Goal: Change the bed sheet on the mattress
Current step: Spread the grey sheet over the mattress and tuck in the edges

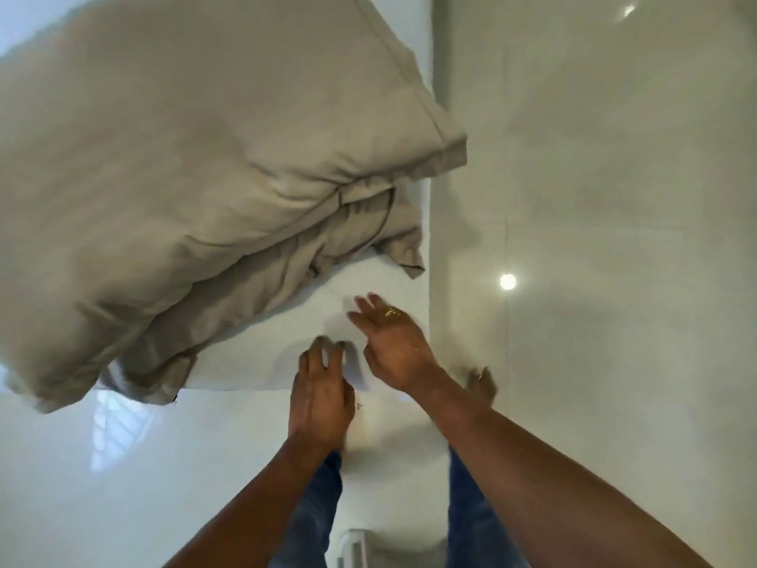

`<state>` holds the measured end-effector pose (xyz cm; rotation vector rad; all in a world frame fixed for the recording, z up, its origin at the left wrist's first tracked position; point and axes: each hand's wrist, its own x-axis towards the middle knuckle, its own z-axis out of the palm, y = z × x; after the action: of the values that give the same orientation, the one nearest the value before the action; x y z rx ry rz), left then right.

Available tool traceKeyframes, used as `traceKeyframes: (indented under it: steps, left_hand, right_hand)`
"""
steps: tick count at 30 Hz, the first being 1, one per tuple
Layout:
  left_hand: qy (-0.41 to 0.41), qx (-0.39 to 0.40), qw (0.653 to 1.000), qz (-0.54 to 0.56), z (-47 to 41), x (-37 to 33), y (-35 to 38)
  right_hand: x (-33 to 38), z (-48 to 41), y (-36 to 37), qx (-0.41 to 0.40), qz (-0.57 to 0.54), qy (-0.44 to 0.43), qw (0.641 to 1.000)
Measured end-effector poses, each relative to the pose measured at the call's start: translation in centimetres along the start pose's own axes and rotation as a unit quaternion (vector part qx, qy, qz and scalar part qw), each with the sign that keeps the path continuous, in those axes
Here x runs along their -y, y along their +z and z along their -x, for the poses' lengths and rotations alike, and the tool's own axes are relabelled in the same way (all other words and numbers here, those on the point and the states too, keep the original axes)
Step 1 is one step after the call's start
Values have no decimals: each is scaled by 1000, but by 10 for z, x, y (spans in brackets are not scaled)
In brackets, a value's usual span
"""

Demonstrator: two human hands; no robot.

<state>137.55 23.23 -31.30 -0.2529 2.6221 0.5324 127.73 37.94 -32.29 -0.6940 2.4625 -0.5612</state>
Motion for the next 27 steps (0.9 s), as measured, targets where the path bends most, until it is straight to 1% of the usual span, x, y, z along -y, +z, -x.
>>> traceKeyframes:
  steps: [2, 5, 7, 8, 10, 13, 18, 21, 24, 27]
  left_hand:
    - [-61, 18, 998, -18, -5, -1, 5]
    - [-91, 15, 995, -46, -4, -11, 29]
    - [-118, -8, 993, -24, -1, -24, 48]
    - [-147, -10, 989, 7, 2, -34, 56]
    - [-199, -11, 978, 63, 2, -49, 64]
    - [-259, -21, 959, 116, 4, -82, 65]
    - [-277, 10, 945, 171, 24, -138, 70]
    - [-307, 9, 930, 204, 37, -167, 72]
    - [-359, -2, 901, 241, 52, -184, 72]
    - [-409, -42, 868, 280, 69, -194, 65]
  right_hand:
    - [-7, -9, 4, 78, 27, -36, 996]
    - [-27, -9, 11, 126, 49, -79, 988]
    - [-40, -10, 8, 165, 84, -116, 976]
    - [-45, -9, 5, 186, 109, -139, 967]
    - [-55, -11, -3, 224, 162, -169, 946]
    - [-72, -10, -27, 284, 246, -217, 901]
    - [-74, -6, -66, 387, 318, -241, 831]
    - [-65, -7, -81, 406, 361, -260, 798]
    - [-53, -8, -93, 420, 390, -268, 775]
    - [-40, -1, -104, 409, 388, -272, 780]
